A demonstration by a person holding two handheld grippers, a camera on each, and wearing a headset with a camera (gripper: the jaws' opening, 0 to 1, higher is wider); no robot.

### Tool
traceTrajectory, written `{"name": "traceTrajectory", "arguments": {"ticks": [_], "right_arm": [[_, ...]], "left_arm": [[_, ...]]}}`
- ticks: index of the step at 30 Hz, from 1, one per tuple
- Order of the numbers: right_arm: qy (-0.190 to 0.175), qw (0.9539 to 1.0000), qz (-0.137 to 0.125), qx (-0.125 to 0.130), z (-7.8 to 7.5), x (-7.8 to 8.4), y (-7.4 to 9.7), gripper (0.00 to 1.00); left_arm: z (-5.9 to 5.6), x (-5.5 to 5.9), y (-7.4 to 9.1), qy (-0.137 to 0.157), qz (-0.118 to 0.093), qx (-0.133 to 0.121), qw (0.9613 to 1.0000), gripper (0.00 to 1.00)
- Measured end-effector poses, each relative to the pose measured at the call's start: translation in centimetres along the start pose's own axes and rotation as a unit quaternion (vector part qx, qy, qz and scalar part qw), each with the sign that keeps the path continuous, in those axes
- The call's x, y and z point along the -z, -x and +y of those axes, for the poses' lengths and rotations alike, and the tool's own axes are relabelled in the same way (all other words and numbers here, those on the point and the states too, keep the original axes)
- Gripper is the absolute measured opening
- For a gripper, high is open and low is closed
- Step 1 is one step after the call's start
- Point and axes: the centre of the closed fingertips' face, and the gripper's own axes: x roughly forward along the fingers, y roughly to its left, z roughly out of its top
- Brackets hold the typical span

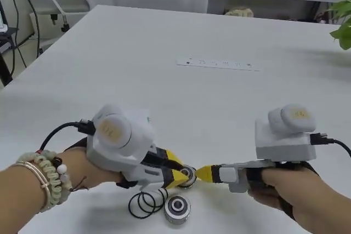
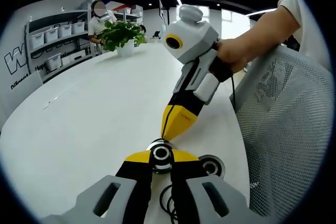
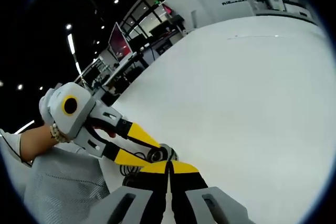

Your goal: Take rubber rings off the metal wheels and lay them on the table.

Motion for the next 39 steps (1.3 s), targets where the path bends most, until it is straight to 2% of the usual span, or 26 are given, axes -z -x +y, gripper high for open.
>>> {"name": "traceTrajectory", "arguments": {"ticks": [6,7,12,16,22,25,26,27,29,32,39], "right_arm": [[0.013,0.9999,0.003,0.0,0.2,-0.2,-0.1,0.0],[0.015,0.9999,0.002,-0.006,0.6,-0.2,-0.1,0.0],[0.034,0.9994,0.005,-0.005,1.2,-0.3,-0.3,0.0],[0.032,0.9995,0.003,-0.007,0.8,-0.4,-0.3,0.0],[0.056,0.9984,0.006,-0.009,1.2,-0.5,-0.5,0.0],[0.058,0.9981,-0.003,-0.023,1.7,-0.8,-0.5,0.0],[0.068,0.9964,-0.007,-0.05,2.7,-1.0,-0.5,0.0],[0.069,0.9964,-0.017,-0.046,3.0,-1.4,-0.5,0.0],[0.091,0.9956,-0.003,-0.022,2.5,-1.1,-0.7,0.0],[0.079,0.9965,-0.004,-0.026,2.6,-1.0,-0.8,0.0],[0.063,0.998,0.005,-0.003,1.2,-0.7,-0.6,0.0]], "left_arm": [[0.1,0.0,0.0,-0.004,-0.001,-0.002,1.0,0.07],[0.1,0.0,0.0,-0.004,-0.002,-0.002,1.0,0.07],[0.0,0.0,0.0,-0.004,-0.004,-0.002,1.0,0.07],[0.0,-0.1,0.0,-0.003,-0.005,-0.002,1.0,0.07],[0.0,-0.1,0.0,-0.001,-0.007,-0.001,1.0,0.07],[0.0,0.0,0.0,0.0,-0.007,0.0,1.0,0.07],[0.0,0.0,0.0,0.0,-0.008,-0.001,1.0,0.07],[0.0,0.0,-0.1,0.001,-0.008,-0.001,1.0,0.07],[0.0,0.0,-0.1,0.003,-0.009,-0.001,1.0,0.07],[0.0,0.0,-0.1,0.005,-0.012,-0.002,0.9999,0.07],[0.0,-0.1,-0.1,0.004,-0.005,-0.001,1.0,0.07]]}}
